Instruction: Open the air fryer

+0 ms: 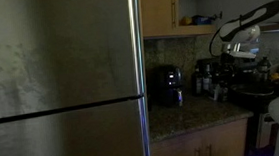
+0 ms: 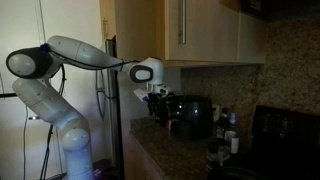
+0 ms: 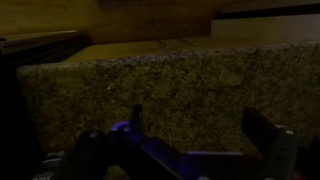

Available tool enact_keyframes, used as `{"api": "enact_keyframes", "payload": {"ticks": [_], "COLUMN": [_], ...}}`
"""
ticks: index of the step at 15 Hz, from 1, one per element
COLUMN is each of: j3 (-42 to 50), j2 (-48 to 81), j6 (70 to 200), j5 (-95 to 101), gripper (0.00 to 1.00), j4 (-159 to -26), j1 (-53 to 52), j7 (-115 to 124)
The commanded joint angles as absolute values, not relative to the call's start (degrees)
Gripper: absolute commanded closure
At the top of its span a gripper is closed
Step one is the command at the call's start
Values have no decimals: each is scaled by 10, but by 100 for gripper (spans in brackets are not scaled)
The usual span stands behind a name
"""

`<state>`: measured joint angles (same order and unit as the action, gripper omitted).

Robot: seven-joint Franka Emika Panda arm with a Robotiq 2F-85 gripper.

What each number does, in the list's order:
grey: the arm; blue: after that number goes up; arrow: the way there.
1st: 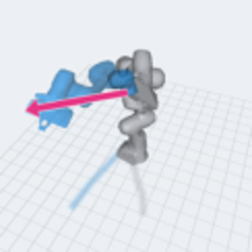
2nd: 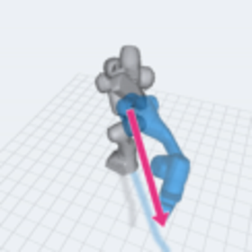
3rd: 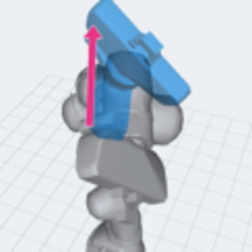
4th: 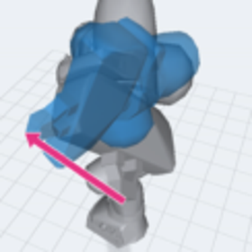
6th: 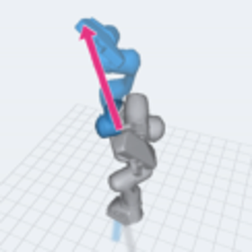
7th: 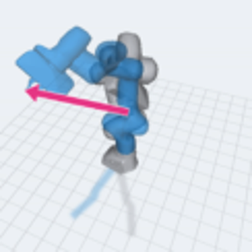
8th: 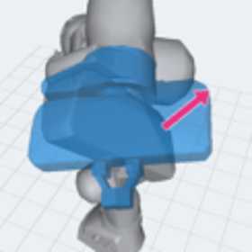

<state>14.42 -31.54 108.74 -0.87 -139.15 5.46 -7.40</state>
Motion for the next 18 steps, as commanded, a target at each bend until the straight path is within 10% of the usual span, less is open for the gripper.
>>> {"api": "enact_keyframes", "payload": {"ticks": [1,18], "j3": [133,-57], "j2": [-313,-93], "j6": [1086,1425], "j5": [-15,174], "gripper": [0,0], "j4": [-1390,-1388], "j1": [67,24], "j7": [-80,179]}}
